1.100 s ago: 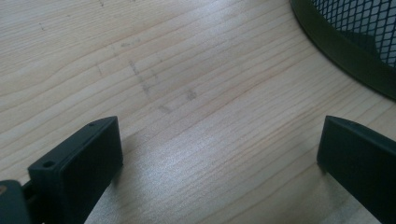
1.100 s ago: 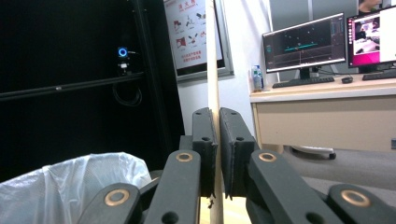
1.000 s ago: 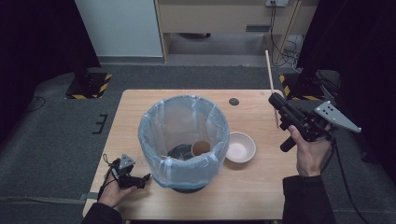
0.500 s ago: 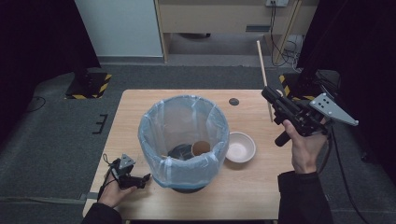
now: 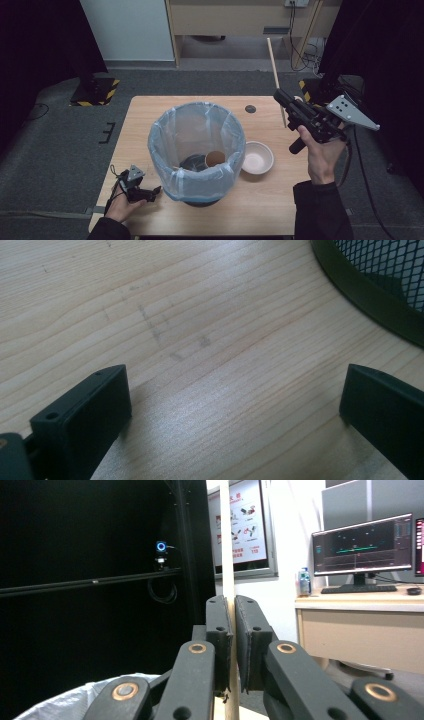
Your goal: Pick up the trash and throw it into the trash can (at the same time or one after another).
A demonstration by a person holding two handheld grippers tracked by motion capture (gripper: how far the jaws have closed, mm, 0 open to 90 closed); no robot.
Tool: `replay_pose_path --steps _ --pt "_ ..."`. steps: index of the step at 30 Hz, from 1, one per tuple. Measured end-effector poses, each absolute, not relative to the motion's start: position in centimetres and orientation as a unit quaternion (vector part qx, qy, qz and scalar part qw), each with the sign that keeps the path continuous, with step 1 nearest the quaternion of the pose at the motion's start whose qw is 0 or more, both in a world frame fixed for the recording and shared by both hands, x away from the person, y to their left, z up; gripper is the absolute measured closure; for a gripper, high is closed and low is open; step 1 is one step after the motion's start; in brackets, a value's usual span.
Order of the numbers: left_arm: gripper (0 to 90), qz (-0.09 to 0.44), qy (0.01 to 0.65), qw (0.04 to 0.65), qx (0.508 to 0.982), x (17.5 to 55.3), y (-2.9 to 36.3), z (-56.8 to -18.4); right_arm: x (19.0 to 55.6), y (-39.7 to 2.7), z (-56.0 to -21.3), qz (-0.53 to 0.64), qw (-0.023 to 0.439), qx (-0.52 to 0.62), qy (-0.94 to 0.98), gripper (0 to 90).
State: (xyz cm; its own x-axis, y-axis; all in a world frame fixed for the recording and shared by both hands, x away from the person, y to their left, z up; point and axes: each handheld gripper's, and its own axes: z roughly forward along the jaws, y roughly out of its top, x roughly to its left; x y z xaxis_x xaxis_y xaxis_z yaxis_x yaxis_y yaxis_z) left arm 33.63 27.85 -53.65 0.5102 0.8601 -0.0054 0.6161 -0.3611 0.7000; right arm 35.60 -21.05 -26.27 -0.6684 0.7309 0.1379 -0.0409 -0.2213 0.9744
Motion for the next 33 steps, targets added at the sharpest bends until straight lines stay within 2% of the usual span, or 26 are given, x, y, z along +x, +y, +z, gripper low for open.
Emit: replay_pose_path --steps 33 --pt "0.0 0.185 0.458 0.330 0.804 33.7 27.9 -53.7 35.6 -12.8 -25.4 0.726 0.208 0.256 0.603 85.8"
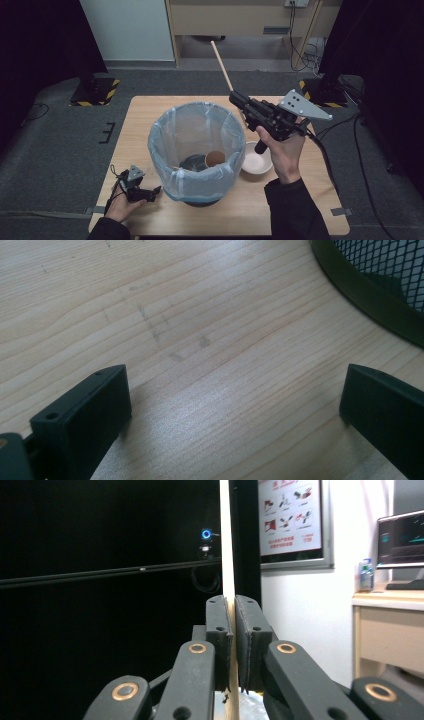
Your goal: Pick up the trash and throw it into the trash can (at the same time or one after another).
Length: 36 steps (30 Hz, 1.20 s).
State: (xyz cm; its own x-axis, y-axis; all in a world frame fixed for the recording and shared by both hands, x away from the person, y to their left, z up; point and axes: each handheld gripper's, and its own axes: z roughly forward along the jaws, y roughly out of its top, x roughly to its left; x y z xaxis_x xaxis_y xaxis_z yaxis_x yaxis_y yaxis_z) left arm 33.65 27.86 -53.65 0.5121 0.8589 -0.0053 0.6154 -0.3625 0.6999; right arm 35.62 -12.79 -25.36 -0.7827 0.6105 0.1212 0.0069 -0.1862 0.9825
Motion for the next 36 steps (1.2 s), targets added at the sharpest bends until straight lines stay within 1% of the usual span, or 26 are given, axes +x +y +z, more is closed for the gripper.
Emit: replay_pose_path --steps 13,14,16,17,22,26,27,29,31,36 --pt "0.0 0.185 0.458 0.330 0.804 33.7 27.9 -53.7 35.9 -9.8 -26.5 0.702 0.191 0.247 0.640 85.4" --pt "0.0 0.185 0.458 0.330 0.804 33.7 27.9 -53.7 35.9 -9.7 -26.6 0.698 0.184 0.246 0.647 84.0" --pt "0.0 0.185 0.458 0.330 0.804 33.7 27.9 -53.7 36.0 -9.4 -26.7 0.692 0.175 0.241 0.657 76.1" --pt "0.0 0.185 0.458 0.330 0.805 33.7 27.9 -53.7 36.0 -9.3 -26.8 0.691 0.172 0.240 0.660 73.7" --pt "0.0 0.185 0.458 0.330 0.805 33.7 27.9 -53.7 36.1 -9.8 -26.8 0.693 0.180 0.248 0.652 70.5" --pt "0.0 0.185 0.458 0.330 0.805 33.7 27.9 -53.7 36.4 -11.4 -26.6 0.698 0.200 0.269 0.632 65.8" --pt "0.0 0.185 0.458 0.330 0.804 33.7 27.9 -53.7 36.7 -12.4 -26.7 0.695 0.215 0.281 0.626 62.6" --pt "0.0 0.185 0.458 0.330 0.805 33.7 27.9 -53.7 36.9 -13.3 -26.9 0.693 0.223 0.292 0.621 58.8" --pt "0.0 0.185 0.458 0.330 0.804 33.7 27.9 -53.7 37.2 -14.3 -27.2 0.684 0.238 0.301 0.620 57.4" --pt "0.0 0.185 0.458 0.330 0.804 33.7 27.9 -53.7 38.0 -16.5 -28.5 0.670 0.255 0.329 0.615 51.8"
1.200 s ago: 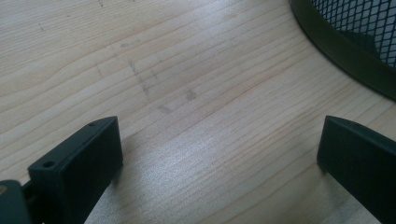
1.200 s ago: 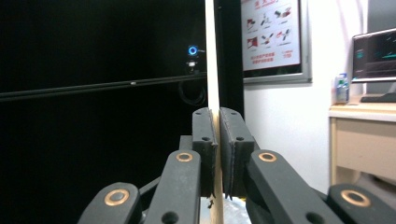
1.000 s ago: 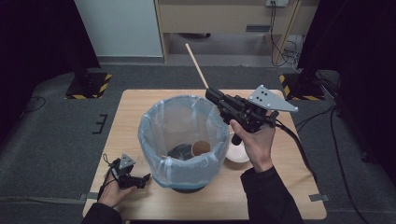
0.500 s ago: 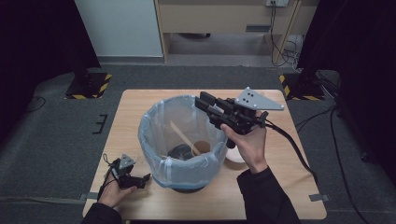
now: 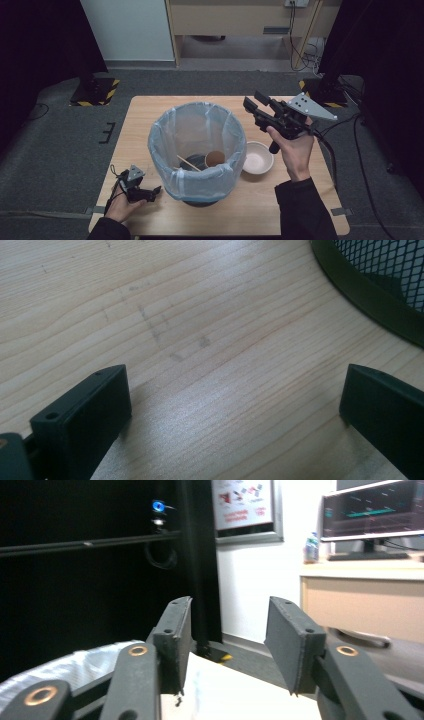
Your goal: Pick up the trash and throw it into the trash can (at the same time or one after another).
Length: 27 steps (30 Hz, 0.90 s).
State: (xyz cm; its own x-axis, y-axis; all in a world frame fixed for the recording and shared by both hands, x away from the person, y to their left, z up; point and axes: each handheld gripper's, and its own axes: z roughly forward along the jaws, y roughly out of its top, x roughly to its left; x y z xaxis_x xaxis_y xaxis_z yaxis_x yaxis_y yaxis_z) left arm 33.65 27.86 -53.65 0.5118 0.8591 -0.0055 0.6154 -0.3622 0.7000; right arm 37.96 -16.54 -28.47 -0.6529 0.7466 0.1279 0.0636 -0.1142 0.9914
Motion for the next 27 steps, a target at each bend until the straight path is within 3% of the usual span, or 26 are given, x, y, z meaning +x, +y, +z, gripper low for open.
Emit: replay_pose_path --steps 27 --pt "0.0 0.185 0.458 0.330 0.804 33.7 27.9 -53.7 42.1 -23.3 -41.7 0.540 0.267 0.462 0.651 38.6"
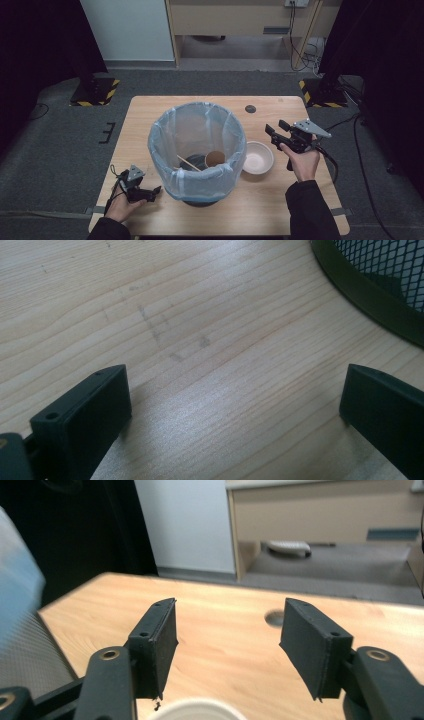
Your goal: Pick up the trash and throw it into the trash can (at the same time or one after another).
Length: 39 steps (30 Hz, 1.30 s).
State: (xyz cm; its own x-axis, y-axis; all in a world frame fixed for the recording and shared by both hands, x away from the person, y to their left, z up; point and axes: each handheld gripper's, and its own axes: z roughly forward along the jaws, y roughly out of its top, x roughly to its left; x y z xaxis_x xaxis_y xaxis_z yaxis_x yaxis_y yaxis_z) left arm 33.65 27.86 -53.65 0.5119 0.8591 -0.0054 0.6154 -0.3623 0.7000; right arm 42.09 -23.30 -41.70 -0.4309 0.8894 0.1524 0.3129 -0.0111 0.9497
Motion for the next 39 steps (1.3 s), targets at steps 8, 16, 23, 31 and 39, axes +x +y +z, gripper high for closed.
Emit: replay_pose_path --steps 8,16,23,31,39 --pt "0.0 0.185 0.458 0.330 0.804 33.7 27.9 -53.7 42.8 -24.6 -44.8 0.504 0.261 0.485 0.665 36.5" --pt "0.0 0.185 0.458 0.330 0.805 33.7 27.9 -53.7 43.4 -24.9 -47.1 0.475 0.252 0.499 0.680 36.3" --pt "0.0 0.185 0.458 0.330 0.804 33.7 27.9 -53.7 43.9 -25.0 -49.2 0.442 0.237 0.509 0.699 36.4" --pt "0.0 0.185 0.458 0.330 0.805 33.7 27.9 -53.7 44.2 -24.4 -50.5 0.422 0.221 0.511 0.715 37.2" --pt "0.0 0.185 0.458 0.330 0.805 33.7 27.9 -53.6 44.0 -24.1 -51.5 0.396 0.185 0.513 0.739 45.7"
